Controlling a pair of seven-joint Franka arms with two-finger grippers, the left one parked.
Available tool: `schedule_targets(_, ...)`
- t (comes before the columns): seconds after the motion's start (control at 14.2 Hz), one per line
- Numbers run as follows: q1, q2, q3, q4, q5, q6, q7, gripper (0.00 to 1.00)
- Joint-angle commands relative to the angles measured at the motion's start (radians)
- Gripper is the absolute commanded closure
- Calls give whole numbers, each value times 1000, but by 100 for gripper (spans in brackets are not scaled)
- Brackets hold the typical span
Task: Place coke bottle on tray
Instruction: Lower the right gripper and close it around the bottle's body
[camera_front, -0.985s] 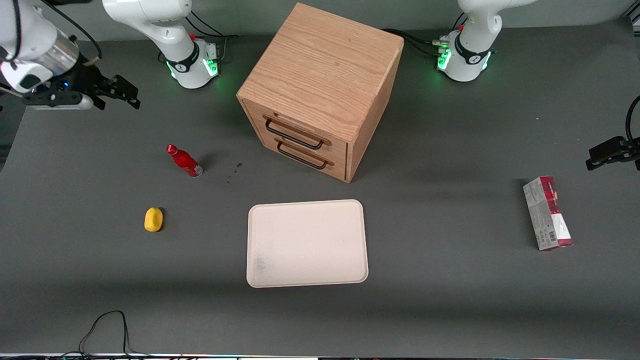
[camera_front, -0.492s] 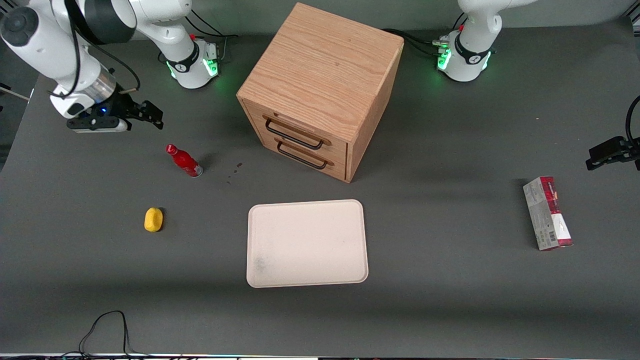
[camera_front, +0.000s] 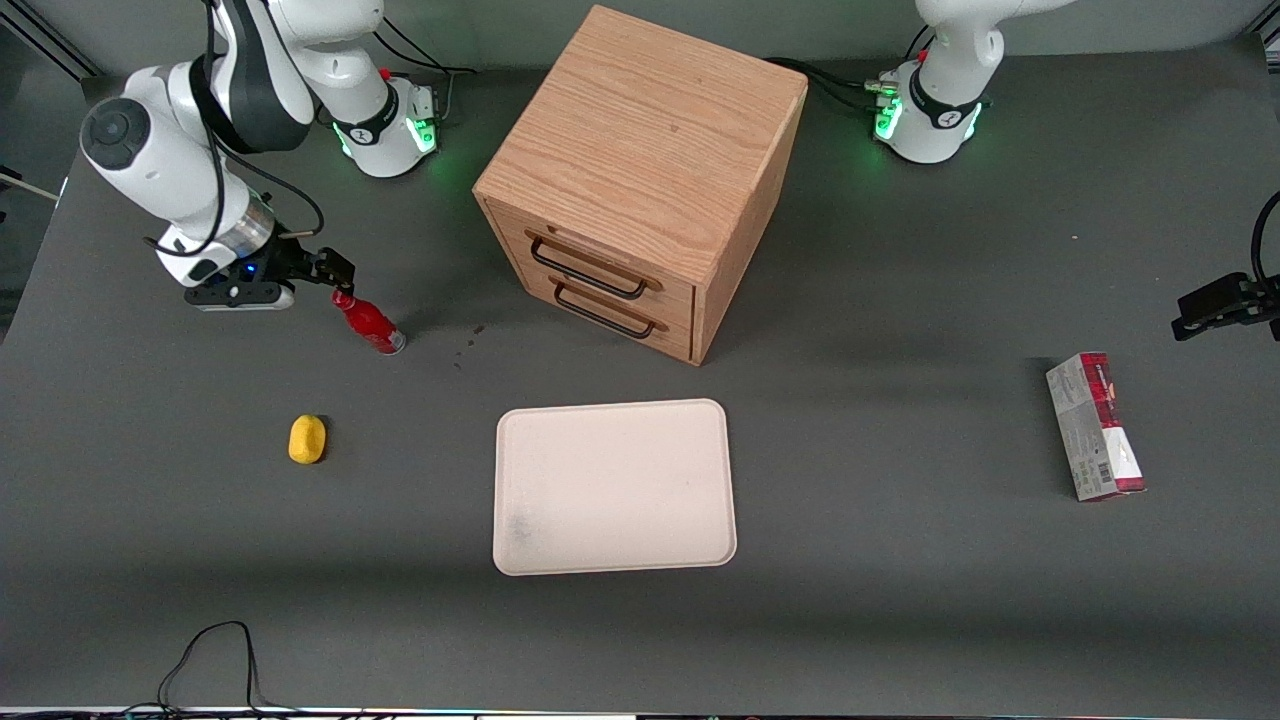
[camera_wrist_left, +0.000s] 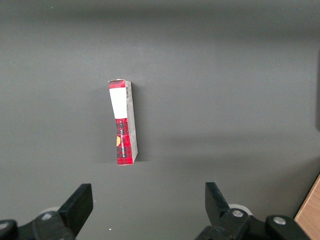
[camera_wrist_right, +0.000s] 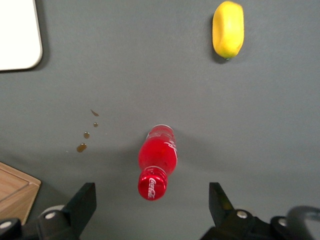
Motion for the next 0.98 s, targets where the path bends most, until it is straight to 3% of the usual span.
schedule_targets(0.0, 10, -7, -4, -74, -29, 93, -17, 0)
schedule_targets(0.7, 10, 38, -4, -114, -29, 185, -17, 2)
schedule_targets(0.77, 10, 36, -4, -114, -29, 185, -17, 16)
schedule_targets(0.84, 10, 36, -4, -116, -29, 185, -16, 50)
schedule_targets(0.91, 10, 35, -4, -114, -29, 185, -16, 92)
